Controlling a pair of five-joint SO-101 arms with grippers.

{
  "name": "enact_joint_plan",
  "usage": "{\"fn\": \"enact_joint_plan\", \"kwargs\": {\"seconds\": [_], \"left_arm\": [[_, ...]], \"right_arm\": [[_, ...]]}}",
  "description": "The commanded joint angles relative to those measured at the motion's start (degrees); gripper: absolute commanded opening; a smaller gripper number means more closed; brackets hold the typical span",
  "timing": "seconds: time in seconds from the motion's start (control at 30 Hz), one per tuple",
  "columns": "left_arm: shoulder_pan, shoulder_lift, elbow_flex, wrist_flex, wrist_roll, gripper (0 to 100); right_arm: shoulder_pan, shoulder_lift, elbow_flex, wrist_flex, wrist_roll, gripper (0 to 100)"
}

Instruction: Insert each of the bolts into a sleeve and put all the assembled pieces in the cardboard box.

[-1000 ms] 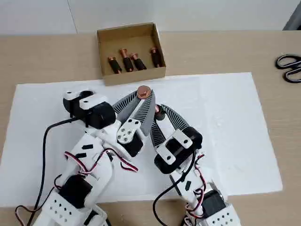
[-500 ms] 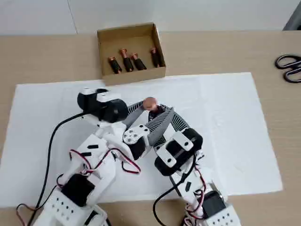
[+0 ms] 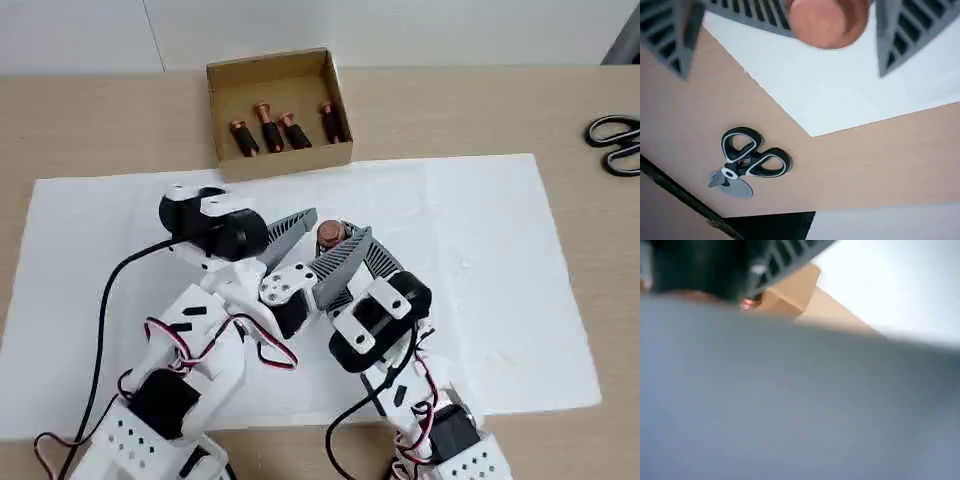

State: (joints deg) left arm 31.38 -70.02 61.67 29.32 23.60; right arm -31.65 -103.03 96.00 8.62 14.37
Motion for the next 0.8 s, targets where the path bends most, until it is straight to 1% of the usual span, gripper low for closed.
{"fn": "enact_joint_plan", "kwargs": {"seconds": [0.0, 0.1, 0.3, 0.4, 0.5, 0.67, 0.7, 0.77], "left_arm": [[-0.26, -0.70, -4.70, -3.69, -0.09, 23], [0.00, -0.70, -7.43, -6.51, -1.41, 23], [-0.44, -0.79, -9.36, -6.95, -12.31, 23], [-2.46, -0.79, -8.13, -7.03, -14.07, 23], [-6.86, -0.79, -6.55, -7.12, -14.15, 23], [-16.26, -0.79, -5.58, -10.64, -13.89, 23], [-17.93, -0.79, -5.49, -10.90, -13.80, 22], [-20.66, -0.79, -4.79, -10.99, -13.80, 18]], "right_arm": [[0.40, -0.84, 0.44, -1.19, 0.18, 0.4], [0.40, -0.84, 0.44, -1.10, 0.26, 0.4], [0.40, -0.57, 0.44, -1.10, 0.26, 0.4], [0.40, -0.57, 0.44, -1.10, 0.26, 0.4], [0.40, -0.75, 0.44, -1.10, 0.26, 0.4], [0.40, -0.75, 0.44, -1.10, 0.26, 0.4], [0.40, -0.75, 0.44, -1.10, 0.26, 0.4], [0.40, -0.75, 0.44, -1.10, 0.26, 0.4]]}}
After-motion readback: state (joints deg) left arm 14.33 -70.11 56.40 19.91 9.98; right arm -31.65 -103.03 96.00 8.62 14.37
